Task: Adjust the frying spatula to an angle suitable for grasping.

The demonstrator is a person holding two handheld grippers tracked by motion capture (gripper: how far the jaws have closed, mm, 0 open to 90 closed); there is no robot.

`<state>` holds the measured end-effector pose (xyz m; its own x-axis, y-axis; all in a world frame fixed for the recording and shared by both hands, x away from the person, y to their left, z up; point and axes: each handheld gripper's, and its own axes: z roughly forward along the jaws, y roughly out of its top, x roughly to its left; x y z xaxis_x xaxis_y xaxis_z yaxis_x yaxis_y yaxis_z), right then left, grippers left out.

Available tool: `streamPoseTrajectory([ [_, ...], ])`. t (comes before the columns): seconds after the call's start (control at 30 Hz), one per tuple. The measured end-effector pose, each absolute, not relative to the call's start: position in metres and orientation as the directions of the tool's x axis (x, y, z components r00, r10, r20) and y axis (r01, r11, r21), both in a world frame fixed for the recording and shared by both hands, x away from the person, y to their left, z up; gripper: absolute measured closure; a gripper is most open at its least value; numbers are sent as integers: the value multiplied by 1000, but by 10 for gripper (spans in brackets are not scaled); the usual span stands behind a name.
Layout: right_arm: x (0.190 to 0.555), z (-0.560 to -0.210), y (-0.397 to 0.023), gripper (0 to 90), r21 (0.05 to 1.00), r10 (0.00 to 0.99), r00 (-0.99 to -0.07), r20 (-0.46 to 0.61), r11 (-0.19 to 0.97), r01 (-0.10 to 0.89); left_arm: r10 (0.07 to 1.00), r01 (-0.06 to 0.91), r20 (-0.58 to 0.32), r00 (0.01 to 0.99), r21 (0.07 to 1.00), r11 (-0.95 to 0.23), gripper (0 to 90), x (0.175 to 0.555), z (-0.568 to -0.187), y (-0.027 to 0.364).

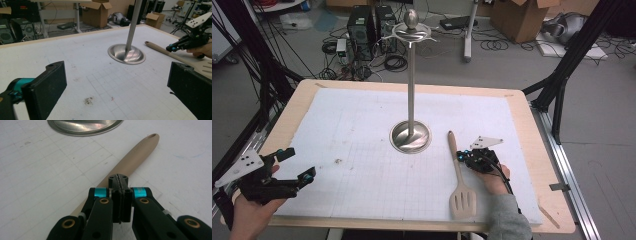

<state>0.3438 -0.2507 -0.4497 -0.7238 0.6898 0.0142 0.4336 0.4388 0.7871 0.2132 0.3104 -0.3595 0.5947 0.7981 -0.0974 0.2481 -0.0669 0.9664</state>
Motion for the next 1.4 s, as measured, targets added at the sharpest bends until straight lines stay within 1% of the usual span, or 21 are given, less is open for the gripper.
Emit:
streamPoseTrajectory([
  [0.37, 348, -449, -236, 900, 783, 664, -748, -6, 468, 409, 805, 252, -97, 586, 966, -66, 28, 209, -360, 314],
  [0.47, 346, -448, -234, 900, 779, 667, -745, -32, 483, 399, 802, 250, -96, 589, 966, -68, 27, 210, -360, 314],
  [0.57, 345, -445, -234, 900, 790, 672, -740, -26, 467, 396, 801, 249, -98, 590, 966, -66, 28, 211, -360, 314],
  [0.77, 331, -428, -241, 900, 826, 661, -750, -22, 434, 359, 792, 253, -107, 601, 965, -62, 28, 219, -362, 311],
  [1.1, 313, -426, -227, 900, 783, 563, -824, -66, 541, 307, 770, 258, -107, 629, 963, -77, 28, 232, -363, 299],
  [1.4, 305, -431, -217, 900, 727, 498, -864, -76, 620, 294, 762, 259, -113, 638, 963, -74, 27, 237, -363, 296],
])
